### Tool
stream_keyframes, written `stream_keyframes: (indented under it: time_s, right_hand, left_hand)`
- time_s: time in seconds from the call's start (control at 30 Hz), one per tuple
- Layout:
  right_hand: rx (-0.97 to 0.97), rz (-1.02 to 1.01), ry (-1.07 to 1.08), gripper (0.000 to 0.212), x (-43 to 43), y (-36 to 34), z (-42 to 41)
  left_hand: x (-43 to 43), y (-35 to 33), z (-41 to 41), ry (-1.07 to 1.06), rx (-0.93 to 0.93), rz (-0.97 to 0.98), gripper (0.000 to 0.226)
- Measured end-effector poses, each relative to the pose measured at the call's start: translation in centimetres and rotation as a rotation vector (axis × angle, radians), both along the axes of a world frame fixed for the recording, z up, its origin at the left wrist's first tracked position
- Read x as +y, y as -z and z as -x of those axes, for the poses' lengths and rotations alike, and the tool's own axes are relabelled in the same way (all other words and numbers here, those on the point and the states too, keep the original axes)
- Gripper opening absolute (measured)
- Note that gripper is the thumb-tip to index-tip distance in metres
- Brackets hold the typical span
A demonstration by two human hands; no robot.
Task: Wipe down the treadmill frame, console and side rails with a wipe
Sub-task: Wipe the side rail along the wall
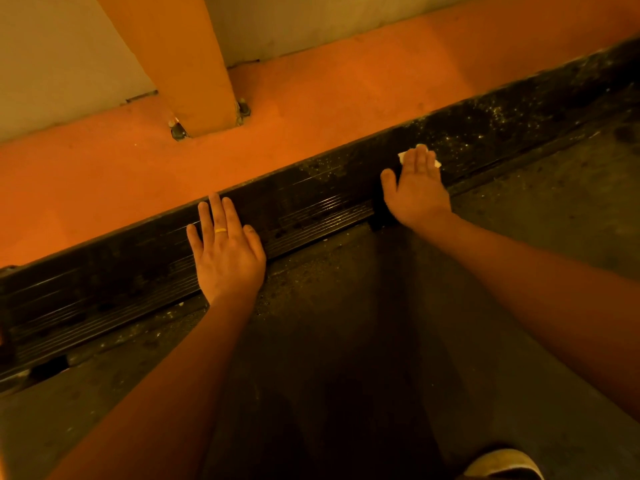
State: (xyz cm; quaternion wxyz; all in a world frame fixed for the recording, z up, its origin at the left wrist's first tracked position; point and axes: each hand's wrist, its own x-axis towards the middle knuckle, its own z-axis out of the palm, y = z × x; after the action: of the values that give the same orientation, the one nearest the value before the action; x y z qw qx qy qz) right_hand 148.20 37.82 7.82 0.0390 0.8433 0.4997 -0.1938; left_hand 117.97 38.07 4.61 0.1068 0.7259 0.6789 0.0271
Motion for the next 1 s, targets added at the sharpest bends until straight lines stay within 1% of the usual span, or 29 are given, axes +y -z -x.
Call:
stream_keyframes:
  time_s: [0.07,0.13,0.23,0.4,0.57,0.63,0.73,0.83,0.9,1.0]
  right_hand:
    - [0.014,0.005,0.019,0.075,0.0,0.0,-0.4]
    - [0.015,0.009,-0.001,0.077,-0.6,0.3,1.2]
    - [0.000,-0.021,-0.131,0.078,-2.0,0.6,5.9]
    - [0.101,-0.024,-0.356,0.075,-2.6,0.0,13.7]
    - [0.088,-0.045,-0.492,0.072,-1.7,0.4,14.0]
    - [0.085,-0.071,-0.465,0.071,-1.6,0.6,12.7]
    - [0.079,-0.105,-0.297,0.070,-0.8,0.8,10.4]
    - [0.063,-0.096,-0.232,0.071,-0.5,0.8,10.1]
    - [0.086,-0.085,-0.259,0.072,-0.6,0.4,11.5]
    - [0.089,-0.057,-0.392,0.072,-1.0,0.2,13.5]
  left_hand:
    - [0.0,0.1,0.0,-0.001,-0.001,0.000,0.060]
    - [0.0,0.1,0.1,-0.003,-0.003,0.006,0.061]
    - [0.1,0.0,0.0,-0.002,-0.006,0.010,0.060]
    - [0.0,0.1,0.0,-0.011,-0.001,0.002,0.060]
    - [0.0,0.1,0.0,-0.010,0.006,0.002,0.060]
    - [0.0,0.0,0.0,-0.009,0.000,0.005,0.060]
    - [0.0,0.0,0.0,-0.006,-0.003,0.007,0.060]
    - [0.0,0.2,0.1,-0.005,-0.004,0.012,0.061]
    - [0.0,0.2,0.0,-0.005,0.005,0.003,0.061]
    - [0.0,0.2,0.0,-0.008,0.012,-0.002,0.060]
